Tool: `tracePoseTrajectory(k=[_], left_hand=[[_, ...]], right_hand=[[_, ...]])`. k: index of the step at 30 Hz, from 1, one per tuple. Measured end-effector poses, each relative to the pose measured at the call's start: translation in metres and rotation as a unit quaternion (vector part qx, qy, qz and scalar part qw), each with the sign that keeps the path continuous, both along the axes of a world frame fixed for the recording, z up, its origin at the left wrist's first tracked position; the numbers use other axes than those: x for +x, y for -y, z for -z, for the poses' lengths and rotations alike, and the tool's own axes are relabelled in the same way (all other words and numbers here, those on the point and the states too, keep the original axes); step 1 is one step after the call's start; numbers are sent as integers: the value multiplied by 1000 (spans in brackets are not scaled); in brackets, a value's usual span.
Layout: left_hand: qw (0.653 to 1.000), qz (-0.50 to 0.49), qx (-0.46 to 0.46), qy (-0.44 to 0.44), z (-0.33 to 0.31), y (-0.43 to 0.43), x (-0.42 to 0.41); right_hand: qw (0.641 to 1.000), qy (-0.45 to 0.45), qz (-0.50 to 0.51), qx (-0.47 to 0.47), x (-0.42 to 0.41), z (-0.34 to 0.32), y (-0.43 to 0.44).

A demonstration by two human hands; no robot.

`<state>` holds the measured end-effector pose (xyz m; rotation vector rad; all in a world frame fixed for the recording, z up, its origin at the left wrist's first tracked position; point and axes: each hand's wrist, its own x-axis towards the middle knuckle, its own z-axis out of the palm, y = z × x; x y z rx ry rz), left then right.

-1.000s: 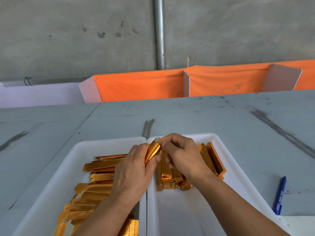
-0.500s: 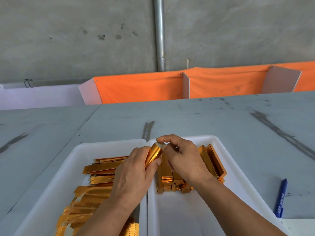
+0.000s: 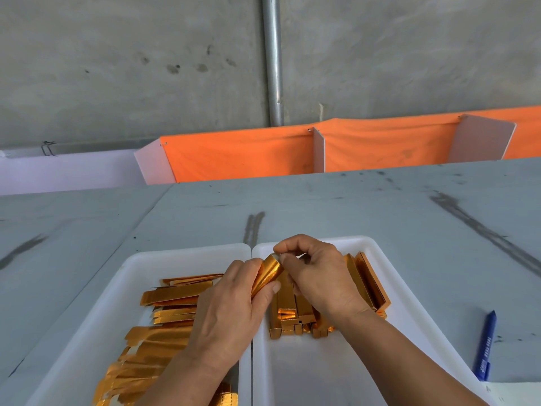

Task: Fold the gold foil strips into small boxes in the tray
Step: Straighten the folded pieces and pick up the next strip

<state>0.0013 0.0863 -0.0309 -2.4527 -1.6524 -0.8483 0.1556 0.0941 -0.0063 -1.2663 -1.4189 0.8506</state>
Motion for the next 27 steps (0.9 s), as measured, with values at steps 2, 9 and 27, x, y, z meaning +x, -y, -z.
tracePoseTrajectory(k=[2, 9, 27], left_hand=[[1000, -3, 3, -10, 0, 0, 0], [1000, -6, 13, -24, 0, 0, -3], [1000, -1, 12, 12, 0, 1, -2]], right_hand=[[1000, 11, 0, 2, 0, 0, 0], [999, 53, -9, 3, 3, 1, 0], [999, -8, -28, -32, 2, 0, 1]])
